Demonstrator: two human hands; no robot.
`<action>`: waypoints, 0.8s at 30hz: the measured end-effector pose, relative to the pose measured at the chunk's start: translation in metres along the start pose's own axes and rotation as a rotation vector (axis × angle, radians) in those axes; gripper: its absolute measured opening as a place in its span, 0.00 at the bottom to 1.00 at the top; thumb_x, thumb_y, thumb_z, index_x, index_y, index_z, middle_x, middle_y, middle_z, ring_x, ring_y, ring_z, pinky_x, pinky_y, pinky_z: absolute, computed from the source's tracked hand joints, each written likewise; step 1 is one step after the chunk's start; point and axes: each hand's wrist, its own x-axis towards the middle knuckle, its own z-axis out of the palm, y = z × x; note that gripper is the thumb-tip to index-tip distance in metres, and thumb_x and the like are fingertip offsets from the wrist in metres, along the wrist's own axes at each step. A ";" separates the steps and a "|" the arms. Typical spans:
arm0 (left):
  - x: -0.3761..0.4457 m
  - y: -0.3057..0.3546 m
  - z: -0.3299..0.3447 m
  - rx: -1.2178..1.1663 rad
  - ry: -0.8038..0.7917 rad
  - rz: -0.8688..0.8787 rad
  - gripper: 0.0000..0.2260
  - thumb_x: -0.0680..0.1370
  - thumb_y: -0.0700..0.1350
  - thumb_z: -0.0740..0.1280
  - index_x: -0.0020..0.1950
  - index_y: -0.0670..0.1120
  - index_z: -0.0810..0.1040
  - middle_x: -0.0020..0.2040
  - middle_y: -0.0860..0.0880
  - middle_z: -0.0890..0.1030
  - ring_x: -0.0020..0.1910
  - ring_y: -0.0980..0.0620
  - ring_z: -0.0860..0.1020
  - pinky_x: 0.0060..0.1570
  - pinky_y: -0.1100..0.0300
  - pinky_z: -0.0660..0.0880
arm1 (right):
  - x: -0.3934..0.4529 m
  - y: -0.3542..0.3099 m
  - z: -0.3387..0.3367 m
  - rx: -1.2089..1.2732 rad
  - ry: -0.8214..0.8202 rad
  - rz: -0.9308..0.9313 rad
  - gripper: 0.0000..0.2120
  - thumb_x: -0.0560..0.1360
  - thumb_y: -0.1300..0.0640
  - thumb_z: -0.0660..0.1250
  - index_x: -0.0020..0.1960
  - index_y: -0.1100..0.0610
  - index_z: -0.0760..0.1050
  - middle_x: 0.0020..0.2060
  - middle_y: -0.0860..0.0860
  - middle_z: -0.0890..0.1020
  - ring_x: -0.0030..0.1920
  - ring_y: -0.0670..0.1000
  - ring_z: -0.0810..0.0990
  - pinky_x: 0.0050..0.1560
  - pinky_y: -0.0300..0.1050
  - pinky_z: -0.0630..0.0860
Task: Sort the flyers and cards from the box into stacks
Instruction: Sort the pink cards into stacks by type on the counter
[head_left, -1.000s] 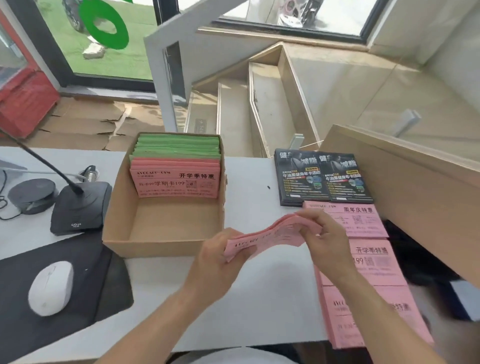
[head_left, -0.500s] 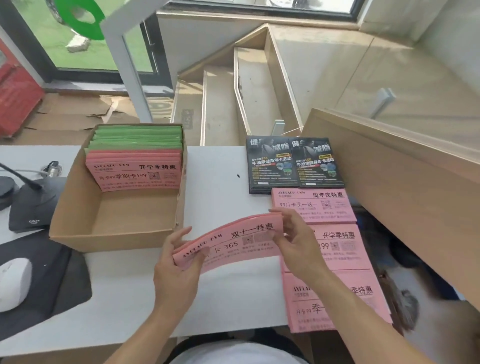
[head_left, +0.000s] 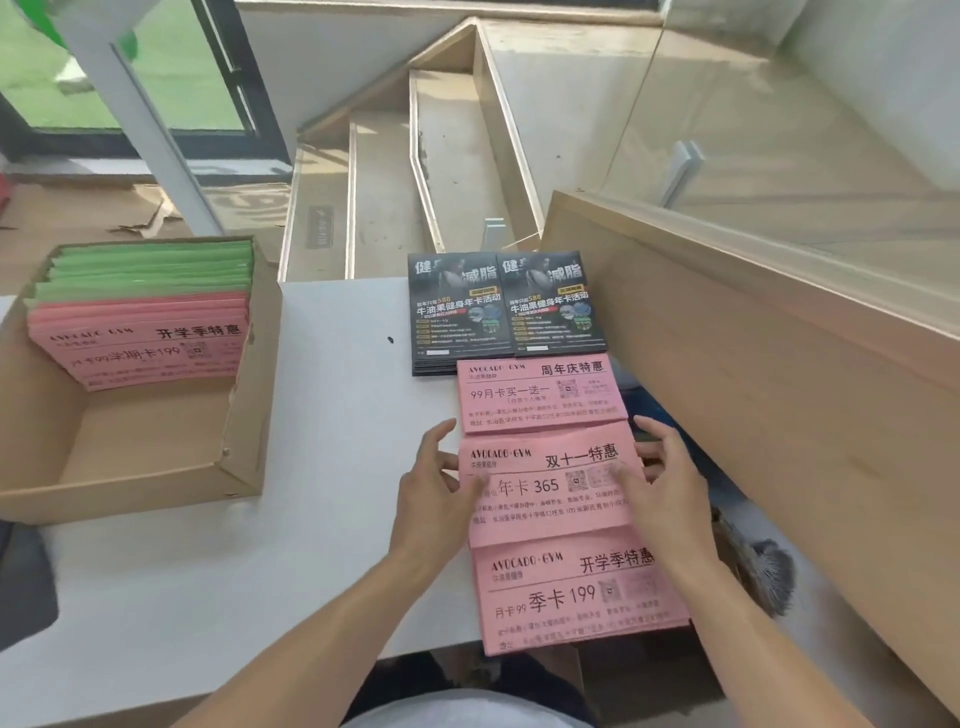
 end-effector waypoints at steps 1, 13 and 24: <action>0.002 0.002 0.003 0.011 0.010 -0.009 0.30 0.78 0.46 0.73 0.76 0.58 0.64 0.49 0.54 0.80 0.38 0.60 0.80 0.35 0.68 0.77 | 0.001 0.002 0.000 -0.008 0.010 -0.009 0.23 0.79 0.56 0.70 0.66 0.38 0.66 0.54 0.41 0.80 0.44 0.33 0.80 0.31 0.31 0.76; -0.033 0.014 0.017 -0.168 -0.019 -0.259 0.37 0.80 0.44 0.71 0.82 0.54 0.52 0.79 0.53 0.64 0.73 0.54 0.68 0.69 0.51 0.68 | 0.007 0.025 0.004 -0.101 -0.178 0.030 0.29 0.78 0.59 0.68 0.71 0.37 0.63 0.62 0.35 0.75 0.64 0.40 0.72 0.65 0.49 0.74; -0.024 0.035 0.034 -0.262 -0.109 -0.301 0.32 0.80 0.39 0.69 0.78 0.56 0.58 0.48 0.69 0.75 0.48 0.66 0.77 0.40 0.64 0.71 | 0.014 0.017 0.001 -0.151 -0.293 0.021 0.32 0.72 0.58 0.67 0.67 0.32 0.62 0.60 0.38 0.78 0.62 0.46 0.78 0.58 0.56 0.80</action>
